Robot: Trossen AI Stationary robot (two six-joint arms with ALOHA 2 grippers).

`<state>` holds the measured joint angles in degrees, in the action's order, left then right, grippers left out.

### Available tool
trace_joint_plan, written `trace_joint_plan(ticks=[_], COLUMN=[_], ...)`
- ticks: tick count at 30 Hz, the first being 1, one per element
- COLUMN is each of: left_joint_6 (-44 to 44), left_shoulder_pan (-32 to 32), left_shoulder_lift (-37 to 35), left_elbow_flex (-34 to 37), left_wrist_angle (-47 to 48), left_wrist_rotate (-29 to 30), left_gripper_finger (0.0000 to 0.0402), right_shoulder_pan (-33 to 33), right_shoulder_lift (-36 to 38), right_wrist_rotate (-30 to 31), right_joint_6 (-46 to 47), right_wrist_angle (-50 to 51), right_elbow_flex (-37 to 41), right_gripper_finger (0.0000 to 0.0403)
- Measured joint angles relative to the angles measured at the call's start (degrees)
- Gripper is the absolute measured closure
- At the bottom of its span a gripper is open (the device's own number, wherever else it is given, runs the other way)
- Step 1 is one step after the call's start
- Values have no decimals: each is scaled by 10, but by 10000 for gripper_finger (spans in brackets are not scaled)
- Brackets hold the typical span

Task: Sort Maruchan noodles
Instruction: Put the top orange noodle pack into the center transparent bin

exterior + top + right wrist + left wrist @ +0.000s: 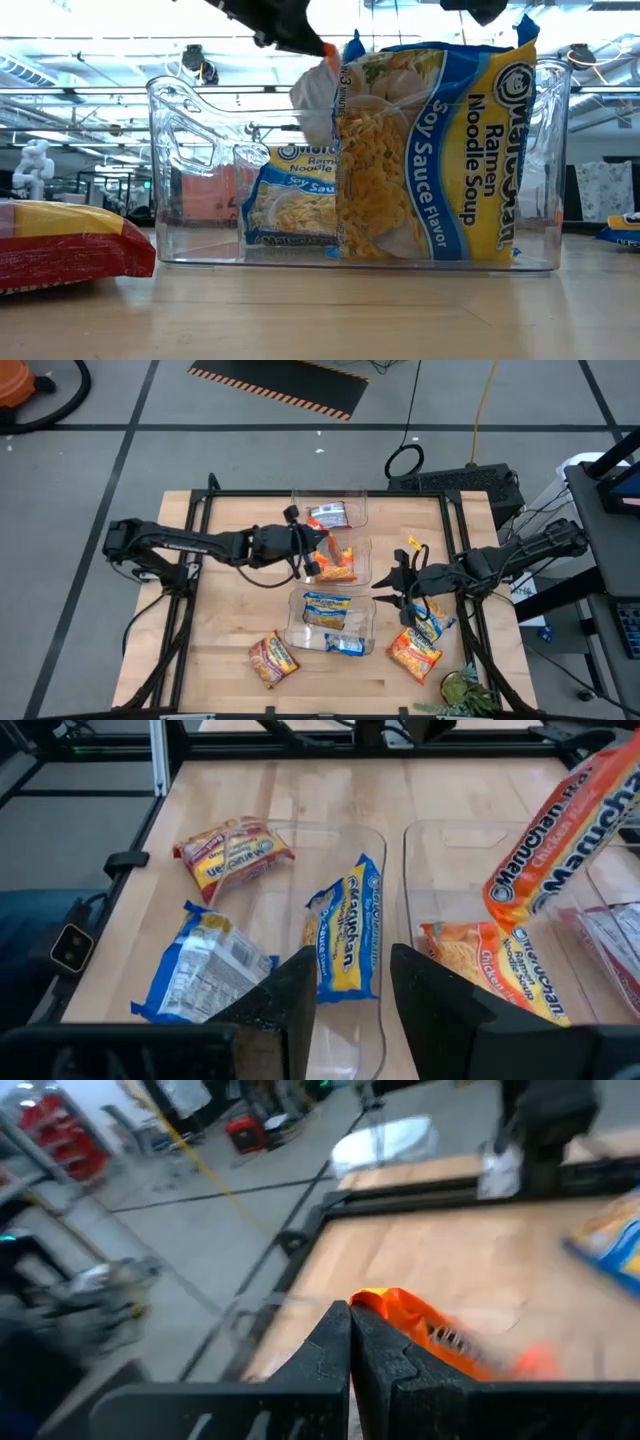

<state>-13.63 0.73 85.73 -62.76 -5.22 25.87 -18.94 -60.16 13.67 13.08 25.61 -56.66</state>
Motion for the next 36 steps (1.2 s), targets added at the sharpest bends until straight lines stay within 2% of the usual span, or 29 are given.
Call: trace_joint_plan(ticks=[3, 12, 17, 21, 23, 30, 36], left_joint_6=[12, 20, 23, 66, 91, 149, 226], left_shoulder_pan=[11, 20, 22, 22, 22, 13, -19], left_shoulder_lift=[20, 76, 89, 89, 89, 88, 61], left_elbow_flex=[0, 0, 0, 0, 0, 0, 0], left_wrist_angle=[-16, -89, -67, -24, 7, 98, 221], left_wrist_rotate=[-42, -65, -66, -66, -66, -66, -66], left_gripper_finger=[401, 401, 401, 395, 375, 268, 230], right_shoulder_pan=[0, -9, -12, -12, -15, -22, -22], right_shoulder_lift=[0, 0, 0, 0, 0, 0, 0], right_wrist_rotate=[0, -2, -2, -2, -2, -3, -4], right_joint_6=[11, 43, 43, 43, 43, 43, 63], right_wrist_angle=[1, 36, 38, 39, 40, 44, 46], right_elbow_flex=[0, 0, 0, 0, 0, 0, 0], right_gripper_finger=[280, 280, 280, 280, 280, 280, 280])
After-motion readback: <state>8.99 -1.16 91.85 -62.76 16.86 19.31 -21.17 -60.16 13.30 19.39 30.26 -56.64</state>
